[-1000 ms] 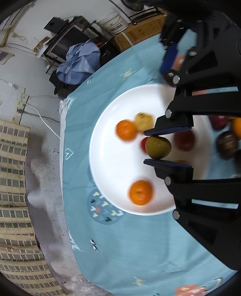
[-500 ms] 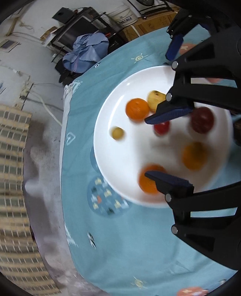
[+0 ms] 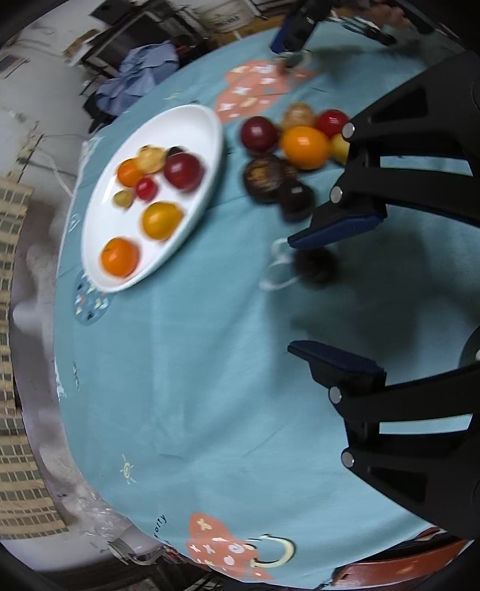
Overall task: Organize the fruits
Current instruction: 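Grasp a dark plum with the left tool while the right tool grasps a brown round fruit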
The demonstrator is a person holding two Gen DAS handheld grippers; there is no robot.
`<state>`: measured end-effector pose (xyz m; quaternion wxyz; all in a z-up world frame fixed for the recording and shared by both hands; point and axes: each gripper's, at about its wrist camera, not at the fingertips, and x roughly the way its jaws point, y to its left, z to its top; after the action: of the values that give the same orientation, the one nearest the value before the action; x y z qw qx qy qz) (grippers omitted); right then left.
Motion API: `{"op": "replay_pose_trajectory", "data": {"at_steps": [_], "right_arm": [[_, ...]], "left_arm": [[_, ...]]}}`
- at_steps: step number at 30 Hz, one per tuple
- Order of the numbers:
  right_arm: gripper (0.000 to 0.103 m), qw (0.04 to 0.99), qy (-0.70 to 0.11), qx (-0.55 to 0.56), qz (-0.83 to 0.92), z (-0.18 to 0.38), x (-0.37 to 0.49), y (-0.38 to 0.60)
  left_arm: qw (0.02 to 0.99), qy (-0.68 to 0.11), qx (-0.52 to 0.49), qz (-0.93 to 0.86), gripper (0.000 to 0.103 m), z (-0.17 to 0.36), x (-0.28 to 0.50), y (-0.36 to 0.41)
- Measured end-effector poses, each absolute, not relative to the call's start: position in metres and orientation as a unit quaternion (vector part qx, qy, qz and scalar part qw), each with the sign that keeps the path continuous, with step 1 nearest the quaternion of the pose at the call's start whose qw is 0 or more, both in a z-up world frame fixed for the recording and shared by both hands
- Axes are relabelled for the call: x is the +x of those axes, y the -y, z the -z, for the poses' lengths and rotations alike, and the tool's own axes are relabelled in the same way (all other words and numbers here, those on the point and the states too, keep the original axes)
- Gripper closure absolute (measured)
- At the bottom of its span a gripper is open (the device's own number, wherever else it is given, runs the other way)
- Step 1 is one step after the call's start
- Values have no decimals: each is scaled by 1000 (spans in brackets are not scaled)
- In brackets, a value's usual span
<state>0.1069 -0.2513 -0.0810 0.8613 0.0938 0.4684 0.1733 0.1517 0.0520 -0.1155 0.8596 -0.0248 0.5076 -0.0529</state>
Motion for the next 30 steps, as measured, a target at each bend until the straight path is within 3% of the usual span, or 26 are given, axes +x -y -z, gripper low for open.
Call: {"op": "replay_pose_trajectory", "data": {"at_steps": [4,13,17,27,30], "right_arm": [[41,855,-478,90,-181,78,96,246],[41,852,-483,67,-191,72,84,234],[41,853,-482,56,-193,71,81,230],[41,826,-507,-26,-245,101,87,175],[46,829,-508,-19,-232,107,99,172]], "left_arm": [[857,-512,-13,55,51,127,147,-43],[850,-520,-26,85,71,138,156,-39],[851,-517,-9,91,75,140,155,-33],[856,-506,-51,88,75,119,122,-47],[859,-500,-57,88,75,110,109,-52]]}}
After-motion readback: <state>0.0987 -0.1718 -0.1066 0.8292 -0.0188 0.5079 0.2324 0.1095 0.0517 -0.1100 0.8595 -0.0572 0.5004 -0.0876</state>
